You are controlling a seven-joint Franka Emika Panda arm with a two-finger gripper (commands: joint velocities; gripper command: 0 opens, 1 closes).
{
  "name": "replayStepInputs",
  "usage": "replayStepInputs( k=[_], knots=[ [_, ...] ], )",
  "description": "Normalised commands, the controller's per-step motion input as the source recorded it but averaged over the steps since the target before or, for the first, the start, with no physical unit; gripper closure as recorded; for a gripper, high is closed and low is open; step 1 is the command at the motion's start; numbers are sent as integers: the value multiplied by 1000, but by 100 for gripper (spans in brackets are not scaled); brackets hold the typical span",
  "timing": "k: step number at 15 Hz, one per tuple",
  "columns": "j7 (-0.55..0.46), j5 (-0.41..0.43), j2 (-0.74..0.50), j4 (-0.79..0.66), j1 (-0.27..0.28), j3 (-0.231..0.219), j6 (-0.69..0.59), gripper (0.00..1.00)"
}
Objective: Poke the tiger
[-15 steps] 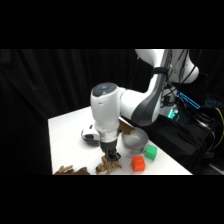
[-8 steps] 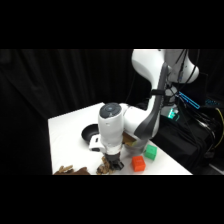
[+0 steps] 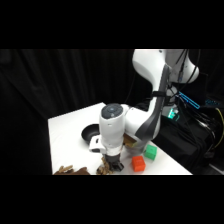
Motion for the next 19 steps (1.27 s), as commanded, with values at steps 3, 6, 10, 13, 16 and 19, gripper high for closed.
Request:
replayStepInputs(
  k=[3, 6, 10, 13, 16, 19],
  knots=[
    [51, -66, -547, -273, 10, -10, -240, 95],
    [66, -84, -539, -199, -17, -1, -375, 93],
    [77, -87, -368, -78, -59, 36, -352, 56],
    [67, -87, -277, -38, -92, 54, -267, 32],
    [37, -67, -274, -60, -118, 55, -196, 7],
    [67, -53, -227, -44, -106, 52, -180, 0]
  ],
)
